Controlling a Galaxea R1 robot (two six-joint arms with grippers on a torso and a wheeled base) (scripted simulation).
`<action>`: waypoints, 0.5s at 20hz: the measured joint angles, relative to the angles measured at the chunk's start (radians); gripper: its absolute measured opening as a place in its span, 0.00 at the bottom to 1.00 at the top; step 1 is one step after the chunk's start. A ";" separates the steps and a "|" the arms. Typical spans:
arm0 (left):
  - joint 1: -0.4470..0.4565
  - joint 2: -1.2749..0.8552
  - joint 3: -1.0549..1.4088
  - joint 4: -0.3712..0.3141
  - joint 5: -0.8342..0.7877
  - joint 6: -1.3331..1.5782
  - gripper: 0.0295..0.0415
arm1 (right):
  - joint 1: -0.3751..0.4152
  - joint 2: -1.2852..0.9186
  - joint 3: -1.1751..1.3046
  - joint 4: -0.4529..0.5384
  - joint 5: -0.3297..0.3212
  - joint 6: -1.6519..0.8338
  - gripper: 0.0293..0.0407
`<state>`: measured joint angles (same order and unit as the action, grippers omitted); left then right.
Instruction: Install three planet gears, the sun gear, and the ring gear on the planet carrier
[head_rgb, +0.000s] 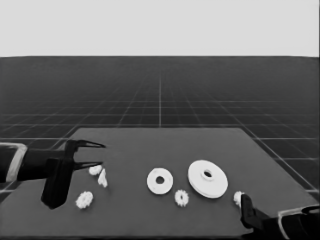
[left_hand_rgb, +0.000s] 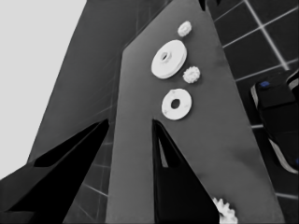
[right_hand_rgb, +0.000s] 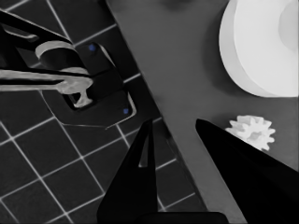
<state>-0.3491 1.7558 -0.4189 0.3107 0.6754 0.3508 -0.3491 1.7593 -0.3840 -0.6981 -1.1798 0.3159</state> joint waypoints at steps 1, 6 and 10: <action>0.071 -0.003 0.071 -0.073 0.049 -0.003 0.00 | -0.054 0.014 0.053 0.076 0.023 -0.003 0.00; 0.293 0.200 -0.428 0.232 0.573 -0.848 0.91 | -0.009 0.001 0.001 0.006 0.001 0.000 0.79; 0.317 0.530 -1.124 -0.166 0.740 -1.016 0.76 | -0.006 0.000 -0.002 0.001 0.000 0.000 0.81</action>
<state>-0.0320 2.2863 -1.5425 0.1449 1.4154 -0.6655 -0.3551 1.7593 -0.3864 -0.6971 -1.1799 0.3159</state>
